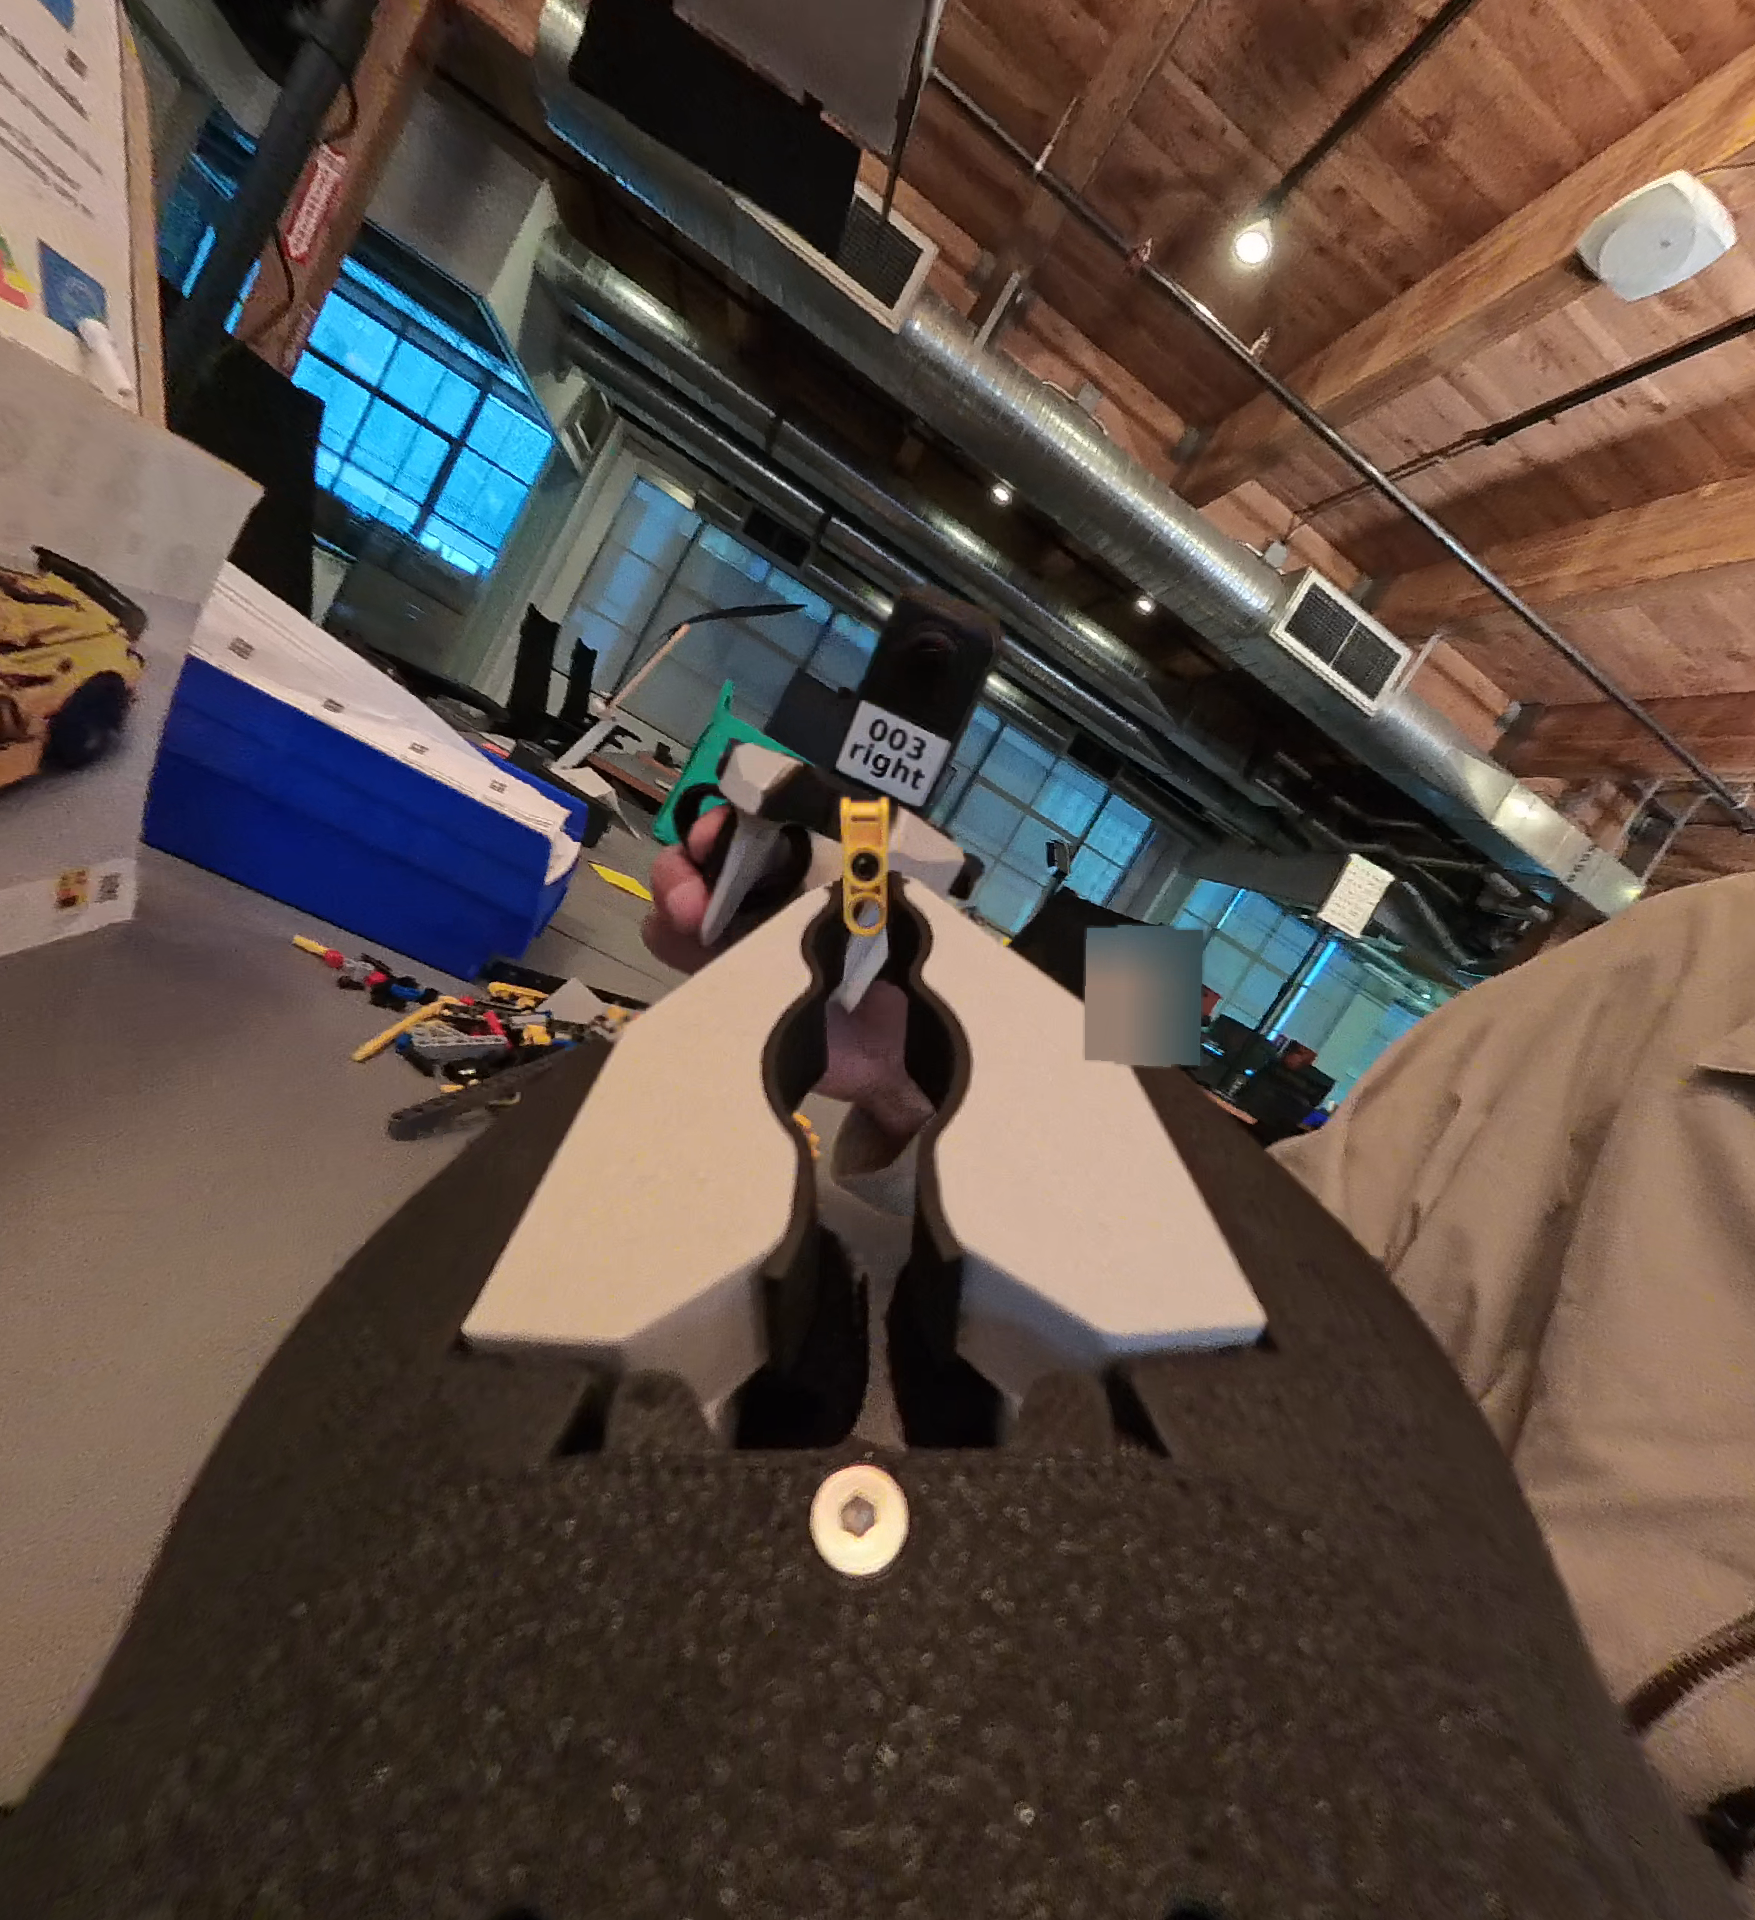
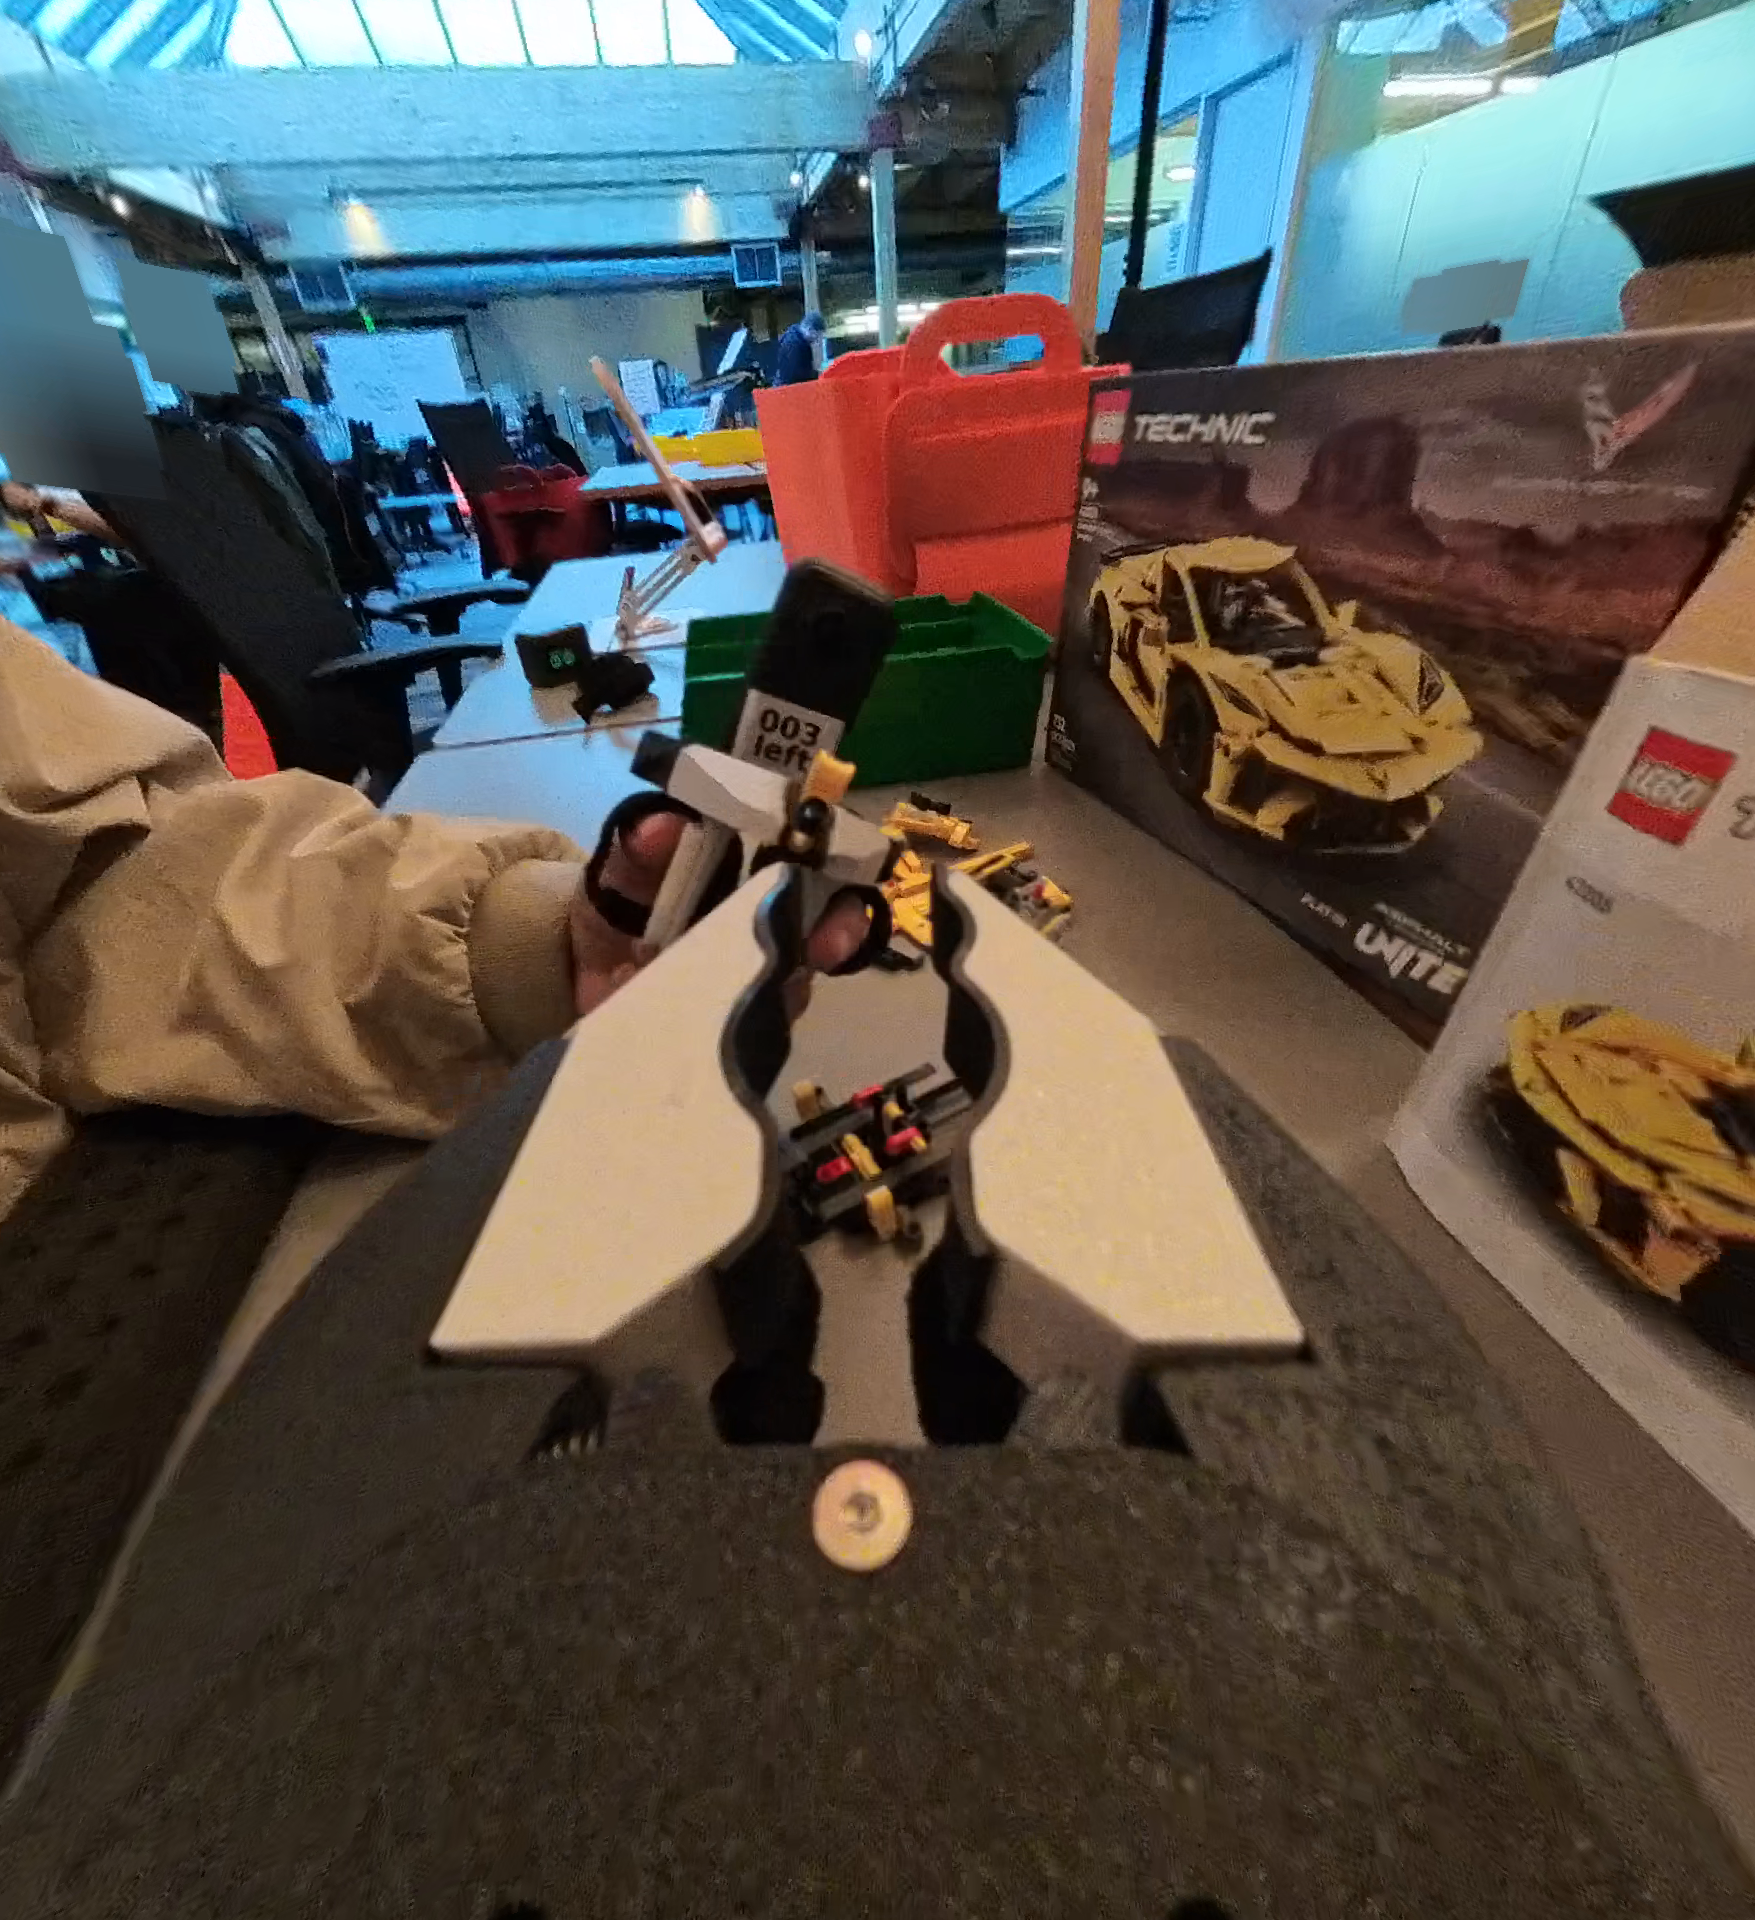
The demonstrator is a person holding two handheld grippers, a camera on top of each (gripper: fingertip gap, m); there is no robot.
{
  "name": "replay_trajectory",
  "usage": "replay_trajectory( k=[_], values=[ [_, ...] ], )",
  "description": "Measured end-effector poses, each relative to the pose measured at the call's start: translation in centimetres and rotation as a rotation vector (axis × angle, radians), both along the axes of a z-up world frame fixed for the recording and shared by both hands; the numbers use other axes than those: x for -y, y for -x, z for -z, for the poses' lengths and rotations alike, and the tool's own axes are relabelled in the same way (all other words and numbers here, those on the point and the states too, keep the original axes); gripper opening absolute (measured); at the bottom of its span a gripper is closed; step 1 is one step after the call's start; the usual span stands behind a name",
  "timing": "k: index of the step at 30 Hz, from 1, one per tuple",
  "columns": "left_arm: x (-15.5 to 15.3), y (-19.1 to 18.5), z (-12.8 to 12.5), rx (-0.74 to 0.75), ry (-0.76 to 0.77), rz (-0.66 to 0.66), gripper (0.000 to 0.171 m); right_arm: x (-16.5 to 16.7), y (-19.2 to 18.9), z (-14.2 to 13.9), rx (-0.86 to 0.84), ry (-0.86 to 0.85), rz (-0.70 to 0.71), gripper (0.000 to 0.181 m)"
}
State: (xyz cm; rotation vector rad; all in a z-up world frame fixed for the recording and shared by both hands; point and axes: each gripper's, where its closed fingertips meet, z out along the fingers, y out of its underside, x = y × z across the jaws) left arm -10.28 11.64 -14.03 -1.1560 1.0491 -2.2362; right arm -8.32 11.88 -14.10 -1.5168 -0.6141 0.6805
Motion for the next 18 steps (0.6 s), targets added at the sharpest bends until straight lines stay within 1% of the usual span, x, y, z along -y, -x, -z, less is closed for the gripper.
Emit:
replay_trajectory(
  k=[3, 4, 6, 7, 9, 10, 12, 14, 18],
  values=[
    [0.3, -0.2, 0.2, -0.014, 0.041, 0.048, 0.006, -0.4, 1.8, 0.7, 0.137, -0.137, 0.021, 0.022],
    [0.4, -0.1, 0.3, -0.015, 0.057, 0.074, 0.006, -0.6, 2.0, 1.3, 0.217, -0.179, 0.042, 0.022],
    [0.9, 0.3, 0.1, -0.015, 0.118, 0.166, 0.006, -0.7, 2.2, 2.0, 0.344, -0.248, 0.077, 0.017],
    [0.8, 0.2, 0.2, -0.031, 0.144, 0.194, 0.006, -0.7, 2.1, 1.8, 0.36, -0.271, 0.103, 0.013],
    [0.7, 0.3, 0.6, -0.05, 0.158, 0.215, 0.006, -0.5, 2.2, 1.3, 0.378, -0.314, 0.115, 0.015],
    [0.7, 0.2, 0.9, -0.07, 0.166, 0.228, 0.006, -0.6, 2.1, 1.5, 0.411, -0.318, 0.129, 0.017],
    [0.5, 0.2, 1.3, -0.098, 0.178, 0.247, 0.006, -0.7, 2.2, 1.9, 0.459, -0.321, 0.14, 0.016],
    [0.3, 0.0, 1.9, -0.128, 0.165, 0.229, 0.006, -0.7, 2.4, 2.1, 0.477, -0.319, 0.133, 0.012],
    [0.2, -0.1, 2.2, -0.147, 0.144, 0.218, 0.006, -0.7, 2.5, 2.3, 0.501, -0.325, 0.137, 0.013]
  ],
)
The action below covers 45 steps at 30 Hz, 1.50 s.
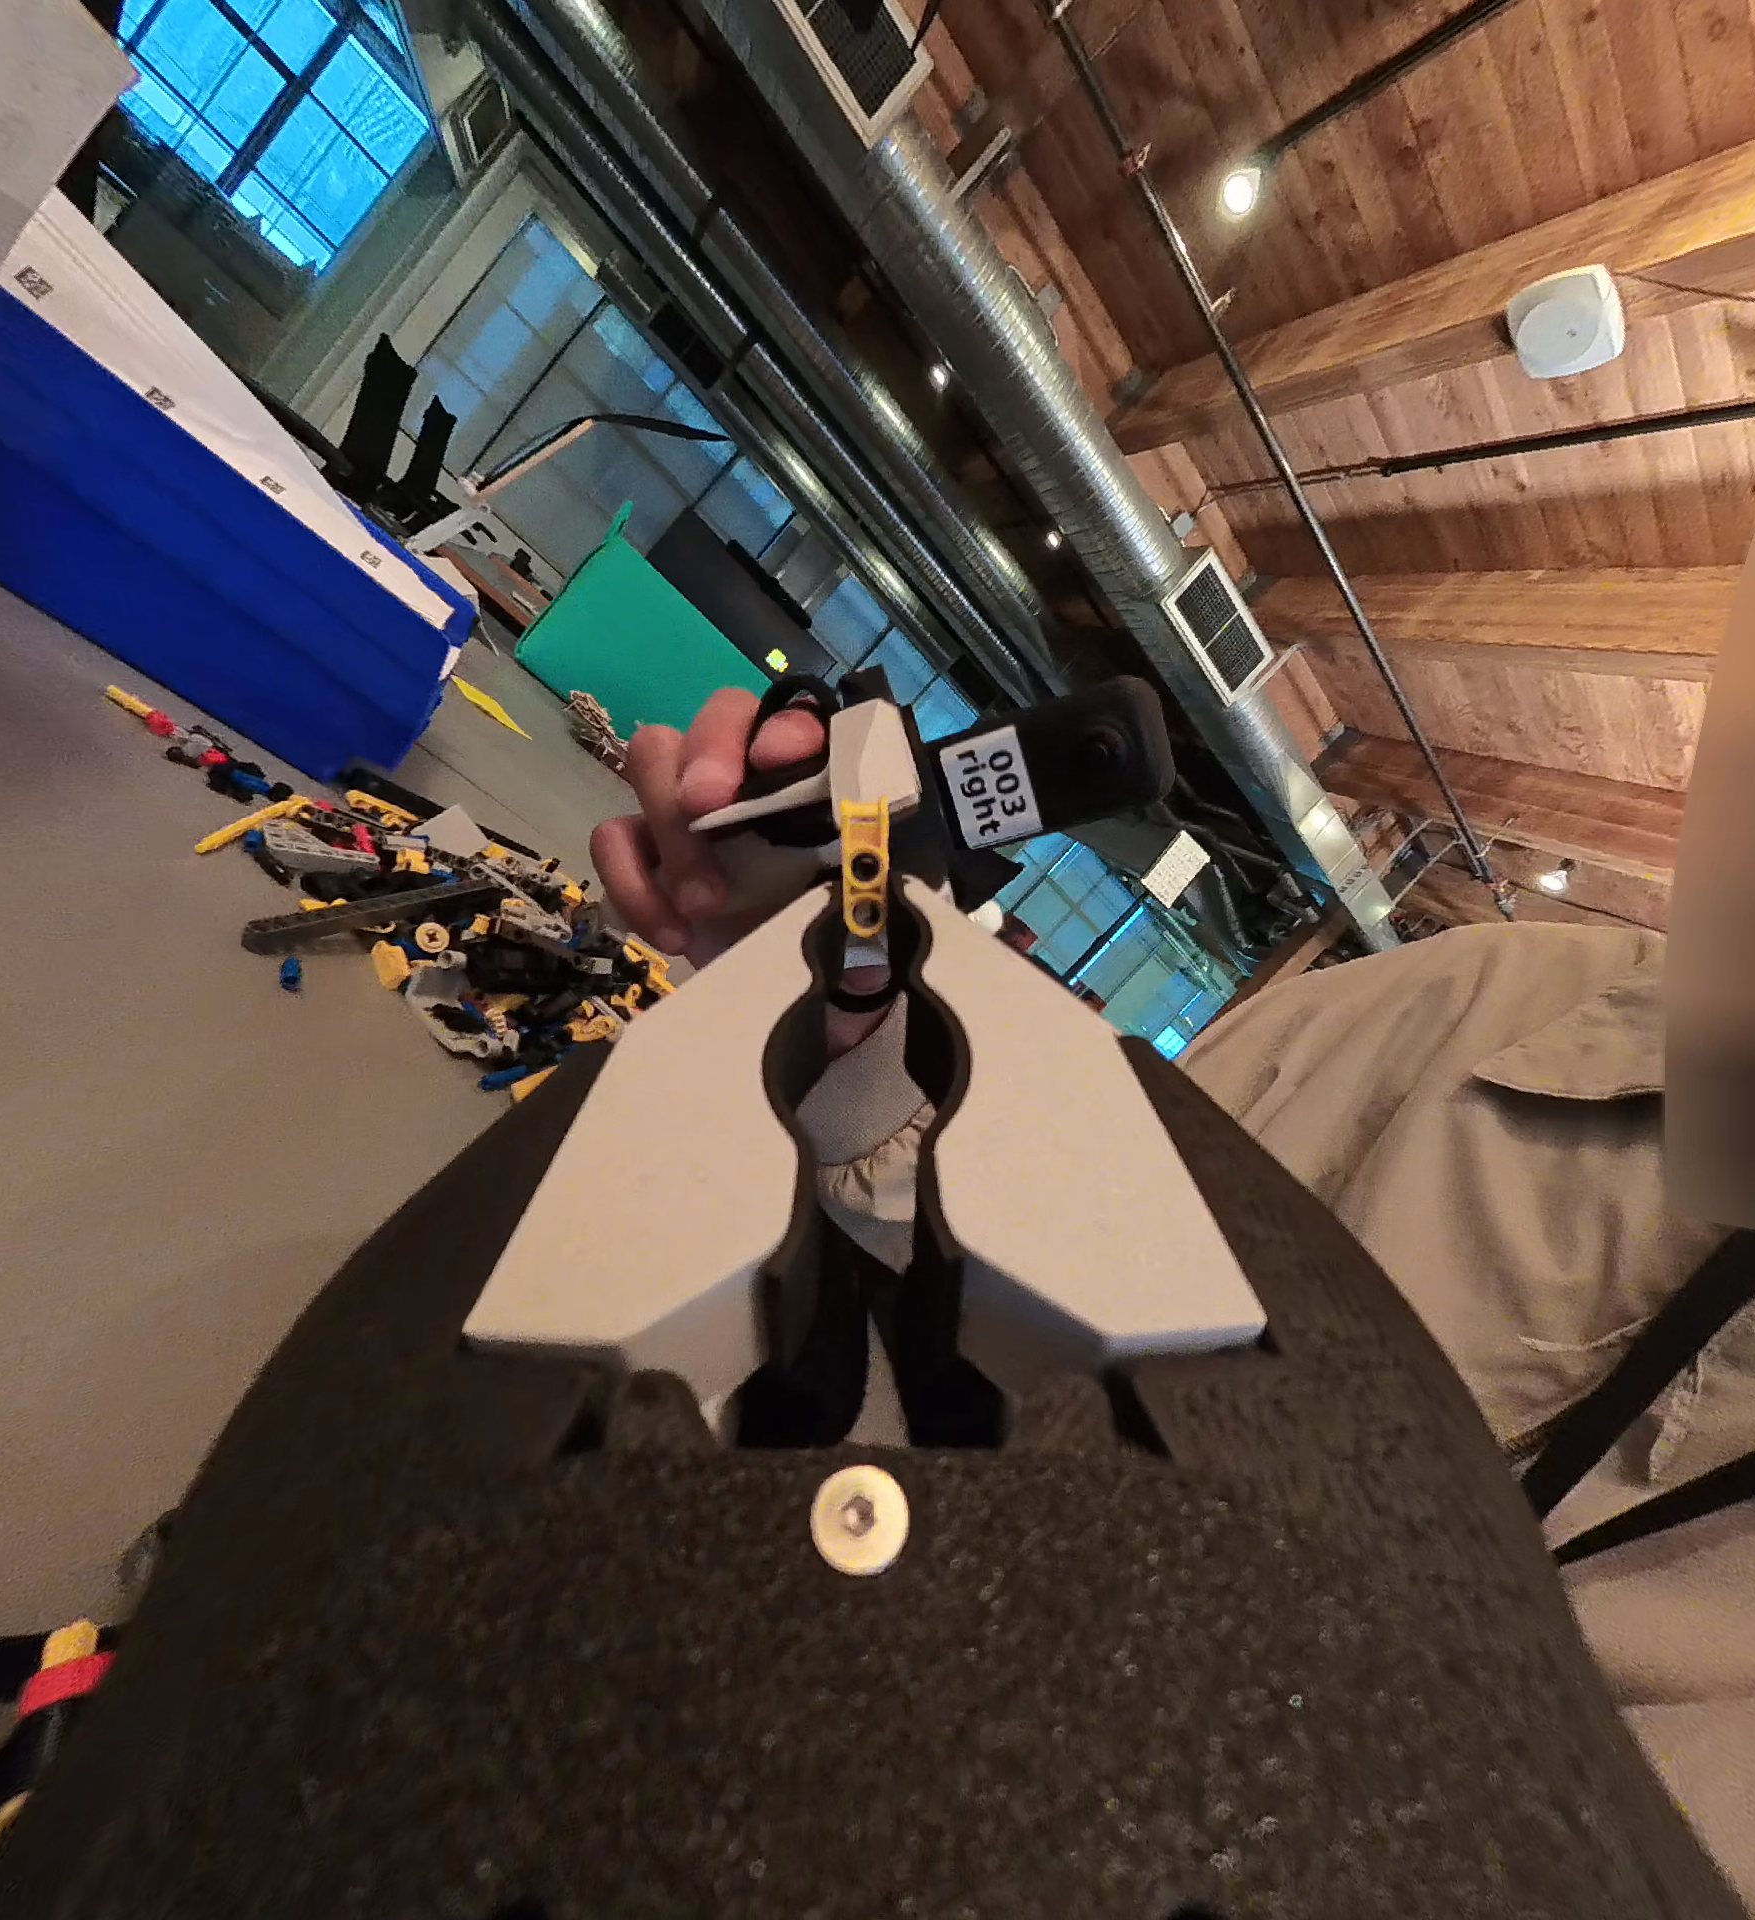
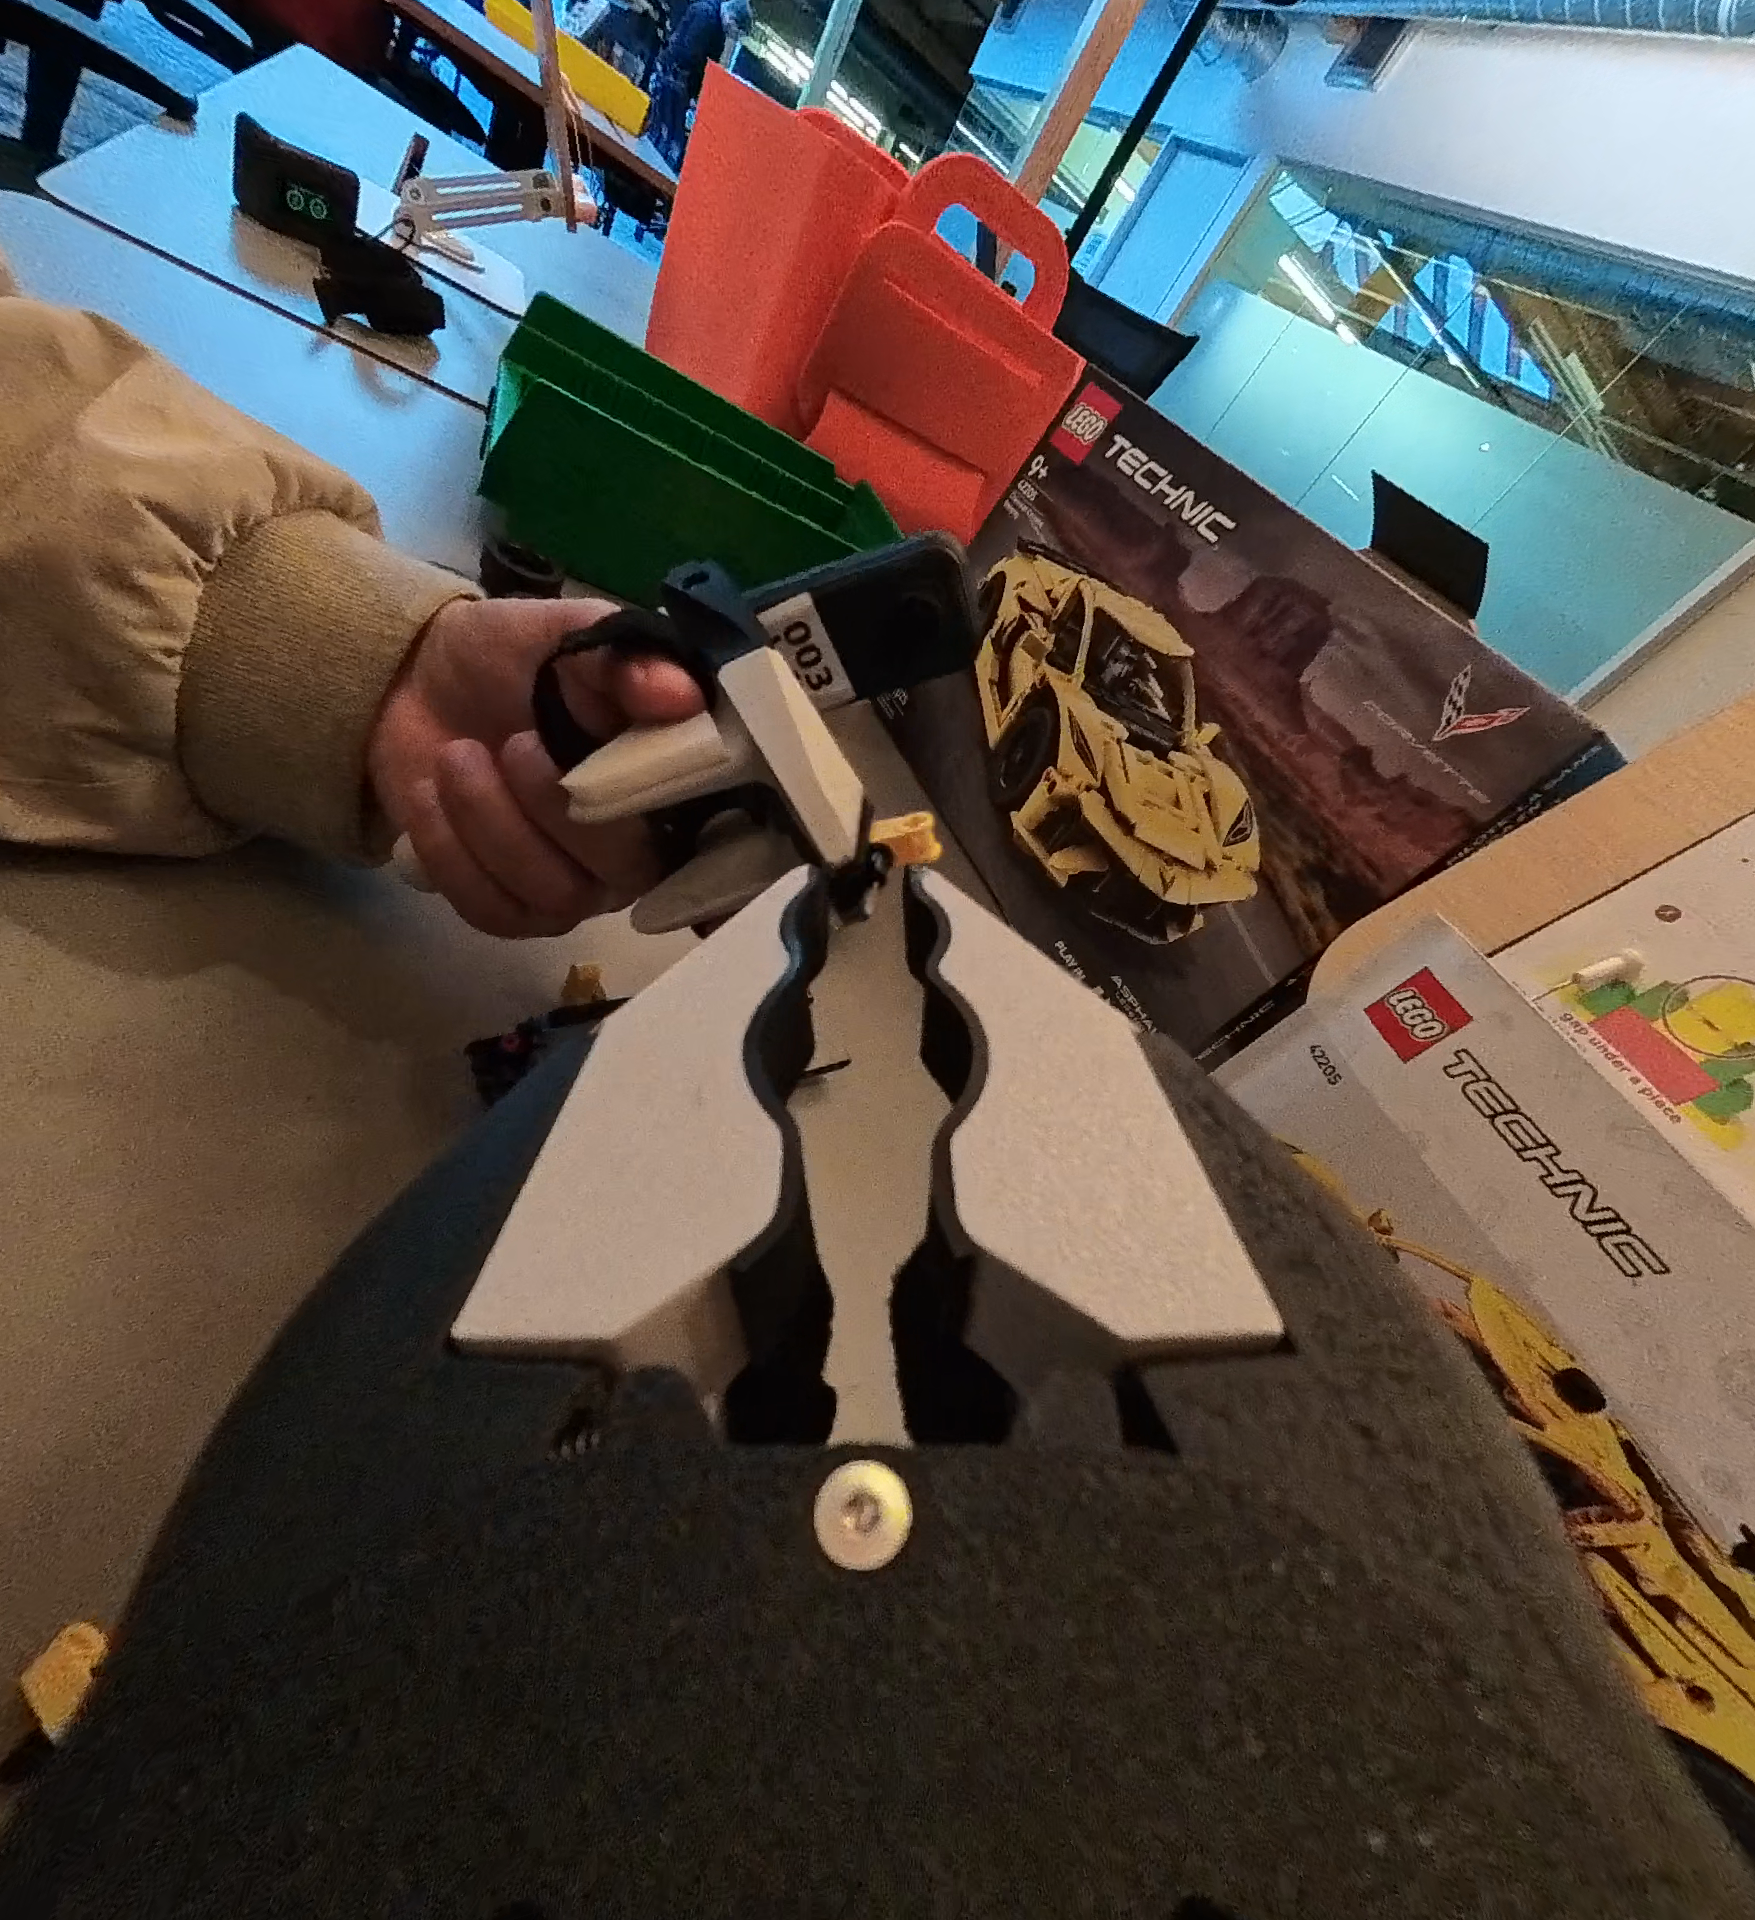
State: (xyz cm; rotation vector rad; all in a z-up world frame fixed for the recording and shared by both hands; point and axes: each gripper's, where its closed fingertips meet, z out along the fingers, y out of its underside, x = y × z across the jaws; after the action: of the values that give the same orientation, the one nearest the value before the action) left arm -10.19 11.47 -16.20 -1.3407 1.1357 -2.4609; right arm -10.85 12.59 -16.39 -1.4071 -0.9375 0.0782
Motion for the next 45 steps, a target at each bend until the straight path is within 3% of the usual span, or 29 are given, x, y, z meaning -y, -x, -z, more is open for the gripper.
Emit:
replay_trajectory(
  k=[11, 14, 20, 31, 41, 45],
  values=[
    [0.5, 0.5, -0.3, -0.011, 0.134, 0.125, 0.006, 0.5, 0.9, 0.0, 0.006, -0.008, -0.043, 0.006],
    [0.2, 0.5, -0.2, -0.021, 0.135, 0.119, 0.023, 0.2, 0.3, 0.6, 0.011, 0.019, -0.02, 0.003],
    [0.1, 0.2, 0.3, -0.03, 0.106, 0.091, 0.009, 0.2, 0.2, 0.6, -0.013, 0.027, -0.029, 0.003],
    [-0.9, -0.1, 0.6, -0.041, 0.031, -0.002, 0.006, 0.1, -0.4, 0.7, 0.0, 0.007, 0.018, 0.003],
    [-0.4, 0.4, 0.1, -0.002, 0.121, 0.085, 0.006, 0.2, 0.0, 0.6, -0.003, -0.009, 0.01, 0.004],
    [-0.2, 0.4, 0.2, 0.001, 0.082, 0.071, 0.006, 0.3, 0.0, 0.8, 0.01, 0.003, 0.018, 0.003]
  ],
)
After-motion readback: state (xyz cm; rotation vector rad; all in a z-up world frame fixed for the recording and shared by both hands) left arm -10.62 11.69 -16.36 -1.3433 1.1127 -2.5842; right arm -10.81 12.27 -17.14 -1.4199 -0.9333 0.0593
